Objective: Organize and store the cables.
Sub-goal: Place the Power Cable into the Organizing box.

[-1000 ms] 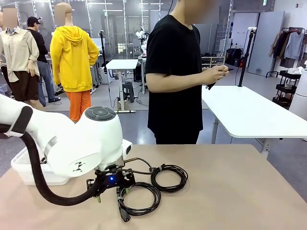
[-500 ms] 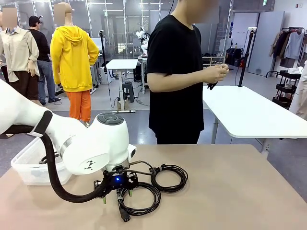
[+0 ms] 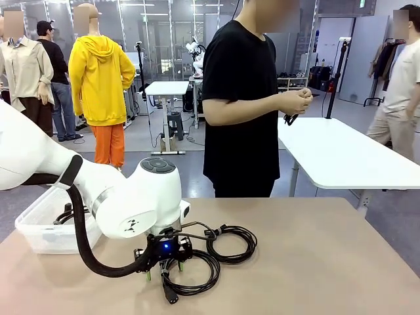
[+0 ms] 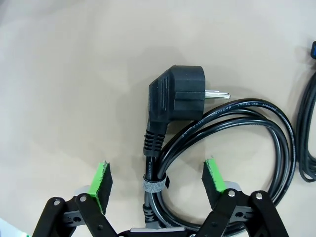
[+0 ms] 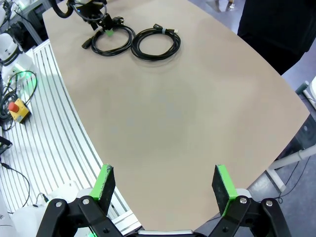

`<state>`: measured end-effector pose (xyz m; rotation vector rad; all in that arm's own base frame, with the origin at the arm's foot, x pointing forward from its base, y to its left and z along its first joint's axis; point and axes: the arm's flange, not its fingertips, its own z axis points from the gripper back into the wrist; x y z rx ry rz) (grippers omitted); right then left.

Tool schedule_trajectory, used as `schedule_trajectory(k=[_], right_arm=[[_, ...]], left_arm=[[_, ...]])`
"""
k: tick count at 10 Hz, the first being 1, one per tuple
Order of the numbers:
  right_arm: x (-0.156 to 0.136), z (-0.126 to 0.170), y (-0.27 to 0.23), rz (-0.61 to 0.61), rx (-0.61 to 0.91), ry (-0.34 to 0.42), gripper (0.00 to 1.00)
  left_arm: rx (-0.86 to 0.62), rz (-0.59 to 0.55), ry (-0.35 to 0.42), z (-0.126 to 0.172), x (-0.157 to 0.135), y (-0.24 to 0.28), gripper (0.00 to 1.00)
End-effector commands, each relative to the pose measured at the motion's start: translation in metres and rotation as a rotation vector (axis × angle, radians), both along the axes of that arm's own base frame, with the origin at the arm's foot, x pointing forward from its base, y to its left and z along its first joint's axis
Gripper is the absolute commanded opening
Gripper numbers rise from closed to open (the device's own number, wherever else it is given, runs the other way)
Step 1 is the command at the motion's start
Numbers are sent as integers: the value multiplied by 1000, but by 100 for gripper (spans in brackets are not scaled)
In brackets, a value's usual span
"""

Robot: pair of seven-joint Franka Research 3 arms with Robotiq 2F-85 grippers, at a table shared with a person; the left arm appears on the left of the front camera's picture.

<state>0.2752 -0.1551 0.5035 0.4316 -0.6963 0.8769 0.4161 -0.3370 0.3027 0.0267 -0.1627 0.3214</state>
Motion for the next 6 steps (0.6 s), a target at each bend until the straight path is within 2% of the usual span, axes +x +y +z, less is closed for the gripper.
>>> schedule_trajectory(k=[1, 2, 3, 6], right_arm=[[0, 1, -1, 17, 7, -10, 100], [0, 1, -1, 17, 7, -10, 100], [0, 1, -1, 17, 7, -10, 100], [0, 1, -1, 17, 7, -10, 100]], left_arm=[[12, 19, 11, 1, 3, -3, 33], [12, 19, 22, 1, 1, -2, 9], [8, 15, 33, 2, 0, -2, 0], [4, 16, 40, 7, -3, -2, 3]])
